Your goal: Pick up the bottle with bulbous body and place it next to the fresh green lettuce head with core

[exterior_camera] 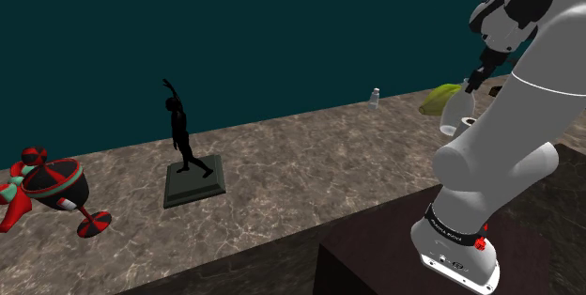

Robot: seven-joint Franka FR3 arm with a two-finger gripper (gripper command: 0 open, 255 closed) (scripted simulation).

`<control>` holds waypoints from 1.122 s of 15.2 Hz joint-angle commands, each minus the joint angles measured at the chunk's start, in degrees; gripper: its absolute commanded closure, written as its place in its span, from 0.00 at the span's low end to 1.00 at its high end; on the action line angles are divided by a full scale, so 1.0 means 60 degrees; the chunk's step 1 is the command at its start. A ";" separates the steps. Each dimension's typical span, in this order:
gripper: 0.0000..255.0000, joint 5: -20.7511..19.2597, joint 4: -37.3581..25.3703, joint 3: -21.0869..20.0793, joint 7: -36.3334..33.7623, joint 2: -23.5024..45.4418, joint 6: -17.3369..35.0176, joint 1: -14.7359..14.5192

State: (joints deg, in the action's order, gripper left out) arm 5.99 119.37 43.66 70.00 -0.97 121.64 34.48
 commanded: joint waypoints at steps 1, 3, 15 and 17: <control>1.00 0.0003 -0.0002 0.0000 0.0003 0.0001 0.0005 0.0000; 0.00 0.0004 -0.0002 0.0000 0.0003 0.0001 0.0005 0.0000; 0.00 -0.0488 -0.0754 -0.0052 -0.0345 -0.0563 -0.1136 0.0009; 0.00 -0.0487 -0.0755 -0.0052 -0.0345 -0.0562 -0.1136 0.0010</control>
State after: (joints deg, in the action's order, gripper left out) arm 3.12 114.82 43.36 67.97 -4.28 114.85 34.53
